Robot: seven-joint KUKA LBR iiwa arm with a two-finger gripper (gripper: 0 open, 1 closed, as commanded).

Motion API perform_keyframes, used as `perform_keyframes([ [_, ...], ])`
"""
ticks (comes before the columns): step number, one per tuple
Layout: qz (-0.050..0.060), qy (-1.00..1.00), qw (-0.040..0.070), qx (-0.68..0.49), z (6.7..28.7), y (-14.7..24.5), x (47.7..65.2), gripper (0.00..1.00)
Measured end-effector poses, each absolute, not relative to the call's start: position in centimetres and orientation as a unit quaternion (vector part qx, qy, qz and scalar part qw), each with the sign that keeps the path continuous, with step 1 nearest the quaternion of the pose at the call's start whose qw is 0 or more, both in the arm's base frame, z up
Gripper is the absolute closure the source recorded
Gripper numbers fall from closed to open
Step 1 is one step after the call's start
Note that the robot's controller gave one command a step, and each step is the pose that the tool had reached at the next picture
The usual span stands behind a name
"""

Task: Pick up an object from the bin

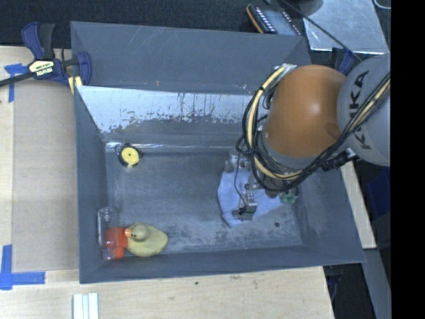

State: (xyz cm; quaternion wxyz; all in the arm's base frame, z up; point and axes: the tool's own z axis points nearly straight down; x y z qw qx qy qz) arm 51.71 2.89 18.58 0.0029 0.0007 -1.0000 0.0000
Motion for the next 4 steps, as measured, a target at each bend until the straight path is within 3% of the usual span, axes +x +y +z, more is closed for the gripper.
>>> perform_keyframes([
  [1, 0.000, -1.000, -0.002, 0.000, 19.1, 2.9, 51.9, 0.00],
  [2, 0.000, -1.000, -0.001, -0.028, 17.1, 2.5, 53.5, 0.00],
  [3, 0.000, -0.999, -0.004, -0.037, 8.6, 1.3, 55.3, 0.00],
  [4, -0.001, -0.997, -0.002, -0.072, 8.5, 0.1, 57.0, 0.00],
])
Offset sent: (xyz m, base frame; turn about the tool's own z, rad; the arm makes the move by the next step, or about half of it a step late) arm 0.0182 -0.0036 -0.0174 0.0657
